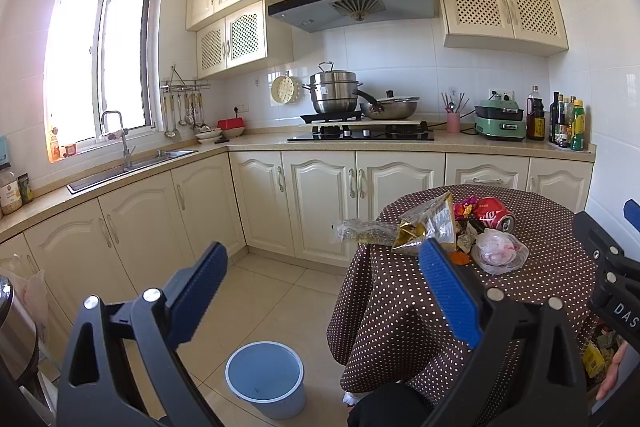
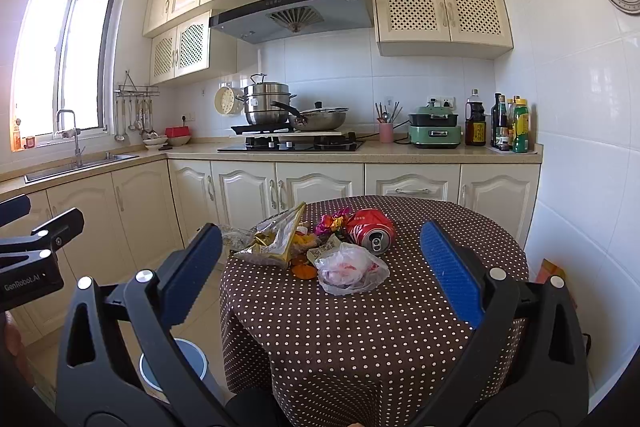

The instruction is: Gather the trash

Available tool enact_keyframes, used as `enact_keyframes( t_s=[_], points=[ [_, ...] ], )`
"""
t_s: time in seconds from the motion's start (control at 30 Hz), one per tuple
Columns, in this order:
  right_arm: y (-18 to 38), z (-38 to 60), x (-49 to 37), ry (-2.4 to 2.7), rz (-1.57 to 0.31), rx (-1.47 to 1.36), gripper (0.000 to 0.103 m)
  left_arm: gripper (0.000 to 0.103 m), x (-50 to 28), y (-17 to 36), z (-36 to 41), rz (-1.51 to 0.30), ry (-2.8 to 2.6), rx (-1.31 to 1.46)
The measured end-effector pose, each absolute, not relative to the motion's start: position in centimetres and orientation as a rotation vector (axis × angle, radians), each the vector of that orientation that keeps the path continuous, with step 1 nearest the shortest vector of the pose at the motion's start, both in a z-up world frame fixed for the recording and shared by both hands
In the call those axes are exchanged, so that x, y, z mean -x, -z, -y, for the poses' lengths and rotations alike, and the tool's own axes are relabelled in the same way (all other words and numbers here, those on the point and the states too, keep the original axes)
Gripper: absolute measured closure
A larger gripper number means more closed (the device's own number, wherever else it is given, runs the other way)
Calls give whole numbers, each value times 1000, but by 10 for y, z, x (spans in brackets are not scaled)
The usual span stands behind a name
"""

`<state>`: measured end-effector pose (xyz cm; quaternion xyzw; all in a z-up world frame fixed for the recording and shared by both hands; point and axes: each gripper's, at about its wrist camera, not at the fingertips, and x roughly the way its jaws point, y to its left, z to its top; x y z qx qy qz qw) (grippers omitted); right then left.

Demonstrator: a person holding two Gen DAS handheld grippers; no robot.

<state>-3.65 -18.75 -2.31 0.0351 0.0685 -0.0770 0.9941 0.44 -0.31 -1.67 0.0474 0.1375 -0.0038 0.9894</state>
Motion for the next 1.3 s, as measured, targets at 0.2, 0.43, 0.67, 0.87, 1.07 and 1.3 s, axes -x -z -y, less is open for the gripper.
enact_keyframes(
  t_s=[0.2,0.43,0.67,0.87,1.07,1.3],
  points=[
    [31,188,33,153,-146,-73,6,8,-6,26,10,-281,10,-100],
    [54,189,17,166,-198,-54,6,8,-22,31,8,-326,36,-102],
    [76,219,-21,228,-302,-91,6,8,-80,62,15,-512,167,-78],
    [104,236,-72,232,-428,-86,6,8,-126,94,42,-605,249,-133],
    [120,234,-131,185,-544,-58,6,8,-158,112,53,-654,276,-164],
    [134,253,-183,149,-668,-109,24,8,-202,123,55,-701,325,-130]
  ],
)
